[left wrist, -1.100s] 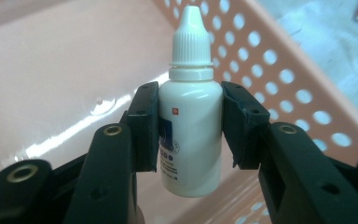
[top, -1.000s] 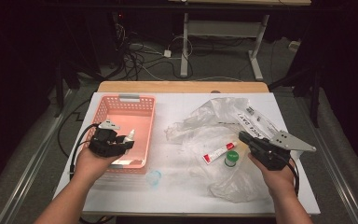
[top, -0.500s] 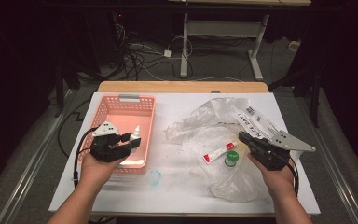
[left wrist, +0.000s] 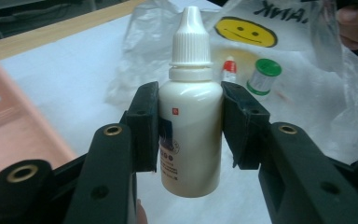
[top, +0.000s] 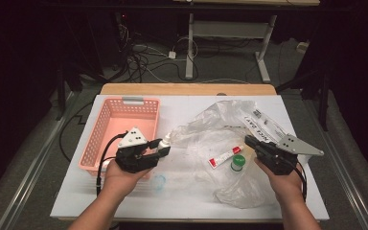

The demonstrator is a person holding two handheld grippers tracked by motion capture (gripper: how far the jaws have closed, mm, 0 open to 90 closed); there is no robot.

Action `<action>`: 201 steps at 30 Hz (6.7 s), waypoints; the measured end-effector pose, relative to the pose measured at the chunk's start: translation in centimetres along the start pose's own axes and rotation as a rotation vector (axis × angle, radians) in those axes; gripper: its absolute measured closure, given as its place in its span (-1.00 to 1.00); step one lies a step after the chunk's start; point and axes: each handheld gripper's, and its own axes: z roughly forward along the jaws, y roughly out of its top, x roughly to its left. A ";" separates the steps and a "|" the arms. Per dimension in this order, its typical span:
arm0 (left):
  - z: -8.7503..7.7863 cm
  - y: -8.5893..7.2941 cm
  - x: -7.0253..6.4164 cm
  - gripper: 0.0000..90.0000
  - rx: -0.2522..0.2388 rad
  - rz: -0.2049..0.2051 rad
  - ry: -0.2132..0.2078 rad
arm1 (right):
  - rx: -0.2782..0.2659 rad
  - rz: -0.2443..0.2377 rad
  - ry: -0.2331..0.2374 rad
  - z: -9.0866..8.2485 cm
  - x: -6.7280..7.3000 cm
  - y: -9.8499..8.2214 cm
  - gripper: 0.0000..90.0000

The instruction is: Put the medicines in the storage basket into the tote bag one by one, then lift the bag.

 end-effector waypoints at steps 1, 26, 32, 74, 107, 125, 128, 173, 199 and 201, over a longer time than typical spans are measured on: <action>0.4 0.0 -0.3 0.29 0.002 0.005 -0.005 | 0.000 0.002 0.001 0.0 0.0 0.0 0.99; 10.7 0.5 -4.0 0.29 0.079 0.071 -0.061 | -0.006 0.004 0.003 -0.1 0.0 0.1 0.99; 12.6 0.6 -3.9 0.29 0.089 0.087 -0.034 | -0.008 0.002 0.004 -0.1 0.0 0.2 0.99; 22.7 2.3 -3.5 0.19 0.104 0.106 0.032 | -0.005 0.003 0.009 0.1 0.1 0.1 0.98; 12.2 -4.5 -3.8 -0.70 0.212 0.042 -0.011 | 0.012 -0.008 0.008 0.4 0.3 -0.2 0.98; 14.7 -4.2 -4.2 -0.06 0.275 0.058 0.012 | 0.020 -0.007 0.016 0.6 0.5 -0.2 0.98; 14.7 -4.2 -4.4 0.26 0.266 0.078 0.003 | 0.022 -0.012 0.017 0.6 0.6 -0.2 0.98; 7.7 -1.9 -4.8 0.97 -0.178 0.101 -0.012 | -0.022 -0.006 0.009 -0.4 0.6 0.2 0.99; 4.6 7.3 -3.8 0.97 -0.388 0.194 0.065 | -0.149 -0.035 -0.025 1.5 1.2 5.7 0.99; 4.3 8.3 -3.8 0.97 -0.401 0.210 0.075 | -0.158 -0.041 -0.028 1.5 1.2 6.2 0.99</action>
